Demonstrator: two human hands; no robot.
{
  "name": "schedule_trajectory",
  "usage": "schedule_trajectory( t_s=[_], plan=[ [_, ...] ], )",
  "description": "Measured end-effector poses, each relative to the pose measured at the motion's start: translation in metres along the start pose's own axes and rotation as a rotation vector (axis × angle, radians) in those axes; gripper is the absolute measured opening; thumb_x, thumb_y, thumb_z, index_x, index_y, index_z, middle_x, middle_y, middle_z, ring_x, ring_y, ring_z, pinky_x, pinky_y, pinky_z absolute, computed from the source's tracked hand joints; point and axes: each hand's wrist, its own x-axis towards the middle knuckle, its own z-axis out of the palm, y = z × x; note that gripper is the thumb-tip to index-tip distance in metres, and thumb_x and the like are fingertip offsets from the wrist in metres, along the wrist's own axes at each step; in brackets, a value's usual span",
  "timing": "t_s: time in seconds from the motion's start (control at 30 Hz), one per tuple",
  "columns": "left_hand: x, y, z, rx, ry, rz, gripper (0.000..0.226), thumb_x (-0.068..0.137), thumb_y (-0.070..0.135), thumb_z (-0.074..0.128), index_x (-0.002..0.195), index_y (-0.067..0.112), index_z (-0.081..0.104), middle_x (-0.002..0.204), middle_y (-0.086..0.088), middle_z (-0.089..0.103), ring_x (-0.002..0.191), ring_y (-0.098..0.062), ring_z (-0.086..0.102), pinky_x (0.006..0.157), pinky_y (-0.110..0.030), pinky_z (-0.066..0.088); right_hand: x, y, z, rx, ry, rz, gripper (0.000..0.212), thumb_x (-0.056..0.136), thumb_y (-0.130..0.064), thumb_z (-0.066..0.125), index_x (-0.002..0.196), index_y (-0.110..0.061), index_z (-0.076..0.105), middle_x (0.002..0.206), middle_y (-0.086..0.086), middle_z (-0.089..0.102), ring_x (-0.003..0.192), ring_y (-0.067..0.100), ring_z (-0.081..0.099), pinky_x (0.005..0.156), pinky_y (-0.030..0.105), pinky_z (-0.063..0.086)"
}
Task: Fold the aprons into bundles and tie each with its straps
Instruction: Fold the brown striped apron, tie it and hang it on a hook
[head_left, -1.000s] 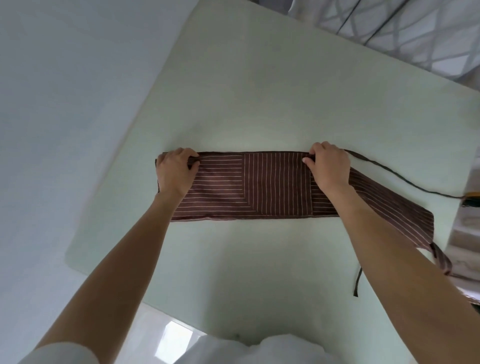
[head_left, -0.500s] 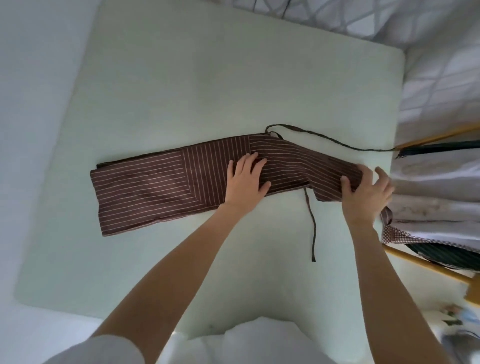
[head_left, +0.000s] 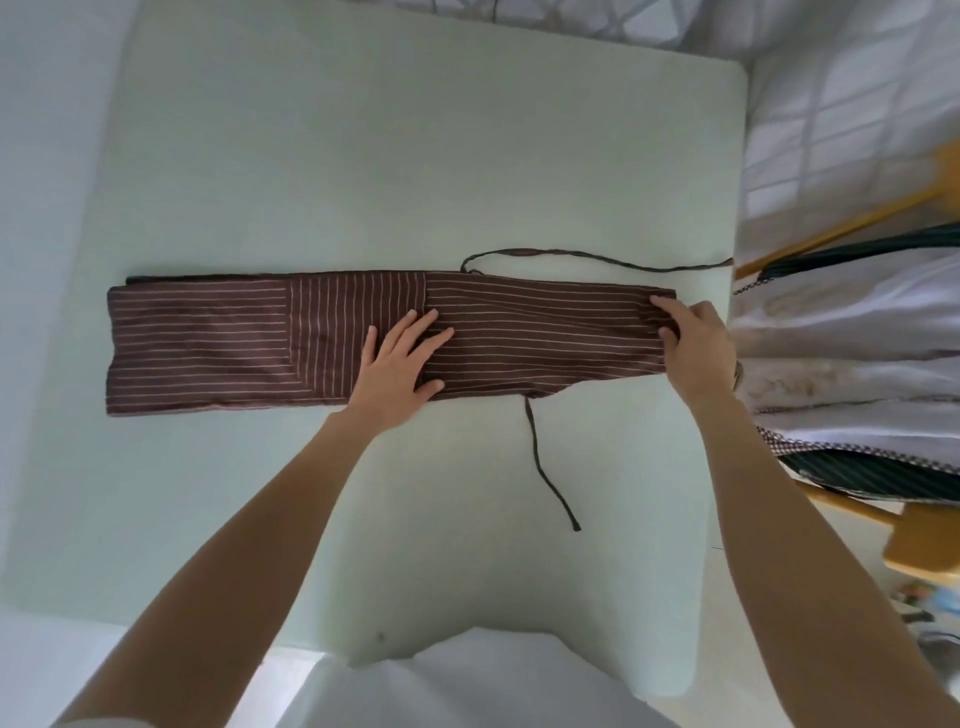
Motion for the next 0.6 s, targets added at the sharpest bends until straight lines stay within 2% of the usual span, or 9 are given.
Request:
schedule_trajectory(
  t_s=[0.13,0.2,0.27,0.37,0.47,0.53,0.6],
  plan=[
    [-0.002,0.001,0.001,0.017,0.025,0.020,0.063,0.089,0.036,0.057,0.145,0.034,0.027,0.156,0.007,0.014,0.144,-0.014,0.002,0.114,-0.052,-0.002,-0.002,-0.003,0.008,-0.178,0.044,0.022,0.043,0.094,-0.018,0.050,0.137,-0.021,0.044,0.129,0.018,0.046,0.117,0.037,0.039,0.098,0.049,0.031],
    [-0.004,0.003,0.002,0.014,0.058,0.020,0.057,0.091,0.039,0.052,0.143,0.034,0.030,0.156,0.006,0.017,0.145,-0.015,0.004,0.114,-0.054,0.000,-0.011,-0.015,0.007,-0.124,0.156,-0.054,0.038,0.093,-0.019,0.049,0.131,-0.016,0.051,0.129,0.017,0.049,0.118,0.037,0.042,0.098,0.049,0.032],
    [-0.004,0.010,0.001,0.011,0.059,-0.002,0.053,0.093,0.044,0.047,0.143,0.036,0.031,0.156,0.006,0.017,0.145,-0.019,0.002,0.112,-0.057,-0.001,-0.025,-0.040,0.011,-0.027,0.205,-0.219,0.032,0.094,-0.021,0.046,0.122,-0.013,0.059,0.123,0.014,0.056,0.114,0.033,0.048,0.096,0.046,0.038],
    [-0.003,0.025,0.004,0.068,0.010,-0.029,0.060,0.091,0.053,0.043,0.145,0.038,0.022,0.157,0.006,0.010,0.144,-0.026,-0.004,0.109,-0.060,-0.002,-0.047,-0.087,0.033,0.053,0.017,-0.423,0.039,0.096,-0.027,0.035,0.123,-0.013,0.059,0.127,0.011,0.056,0.122,0.029,0.049,0.103,0.046,0.037],
    [-0.002,0.025,0.010,0.129,0.002,-0.059,0.069,0.089,0.058,0.043,0.147,0.039,0.012,0.157,0.008,0.003,0.144,-0.025,-0.008,0.110,-0.060,-0.005,-0.053,-0.108,0.059,-0.132,-0.230,-0.462,0.057,0.096,-0.045,0.016,0.145,-0.021,0.033,0.153,0.005,0.030,0.142,0.027,0.021,0.115,0.052,0.018],
    [-0.002,0.020,0.013,0.144,0.003,-0.054,0.071,0.088,0.061,0.041,0.147,0.039,0.007,0.157,0.011,-0.001,0.144,-0.022,-0.011,0.110,-0.056,-0.008,-0.039,-0.093,0.065,-0.249,-0.280,-0.455,0.065,0.092,-0.062,0.009,0.149,-0.032,0.011,0.158,-0.002,0.006,0.145,0.025,0.000,0.116,0.055,0.003],
    [-0.002,0.014,0.016,0.149,0.009,-0.031,0.072,0.088,0.063,0.038,0.147,0.038,0.006,0.157,0.011,-0.002,0.144,-0.020,-0.012,0.111,-0.053,-0.010,-0.024,-0.069,0.063,-0.285,-0.277,-0.427,0.070,0.086,-0.072,0.008,0.147,-0.040,0.001,0.156,-0.006,-0.008,0.144,0.026,-0.010,0.114,0.053,-0.006]
  ],
)
